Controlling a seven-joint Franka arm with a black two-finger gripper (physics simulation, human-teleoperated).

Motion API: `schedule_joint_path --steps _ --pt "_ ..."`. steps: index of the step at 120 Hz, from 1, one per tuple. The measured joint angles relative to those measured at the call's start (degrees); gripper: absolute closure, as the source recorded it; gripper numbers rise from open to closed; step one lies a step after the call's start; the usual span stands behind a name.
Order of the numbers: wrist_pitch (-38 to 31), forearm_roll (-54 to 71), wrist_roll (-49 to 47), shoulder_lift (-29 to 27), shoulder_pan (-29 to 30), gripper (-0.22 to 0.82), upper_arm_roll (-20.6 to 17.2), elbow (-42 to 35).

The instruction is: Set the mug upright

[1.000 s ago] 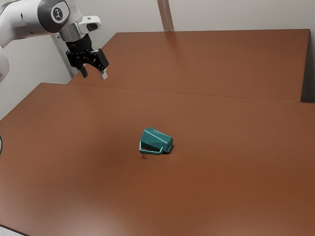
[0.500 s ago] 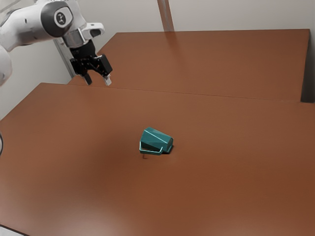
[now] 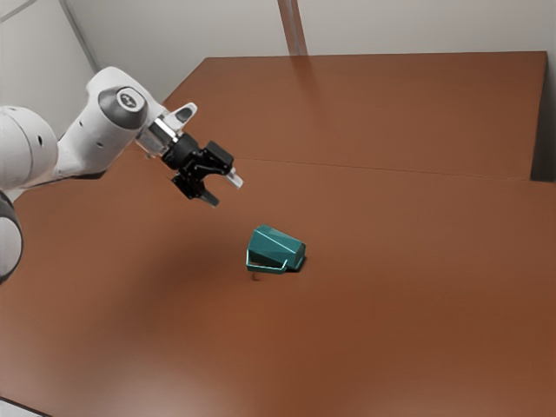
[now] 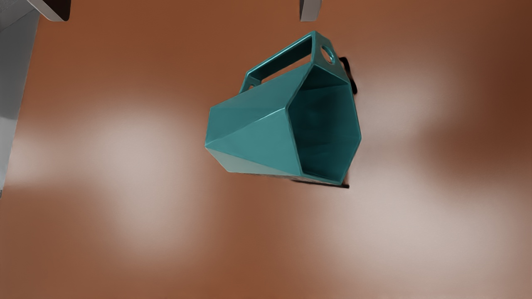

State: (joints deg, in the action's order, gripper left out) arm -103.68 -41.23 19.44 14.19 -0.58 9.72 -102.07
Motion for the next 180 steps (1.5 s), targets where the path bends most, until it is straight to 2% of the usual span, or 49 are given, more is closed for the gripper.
schedule_joint_path --steps 16,52,99,103,120,133,153,180 --pt "-2.1 -3.6 2.4 3.1 0.0 0.0 -0.1 -0.3" --pt "-7.8 -9.0 6.3 5.9 0.0 0.0 -1.7 -4.1" --pt "-9.3 -19.7 10.7 7.6 0.0 0.01 -3.5 -8.4" --pt "-9.3 -20.1 11.0 7.5 0.0 0.05 -3.5 -8.5" --pt "-9.2 -20.9 12.3 7.5 0.0 0.43 -3.6 -8.6" --pt "-9.1 -21.0 13.2 7.2 0.0 0.6 -3.6 -8.5" --pt "-8.2 -21.0 14.2 6.5 0.0 0.72 -3.6 -8.3" --pt "-6.7 -20.9 15.1 5.0 -0.1 0.75 -3.6 -8.6"
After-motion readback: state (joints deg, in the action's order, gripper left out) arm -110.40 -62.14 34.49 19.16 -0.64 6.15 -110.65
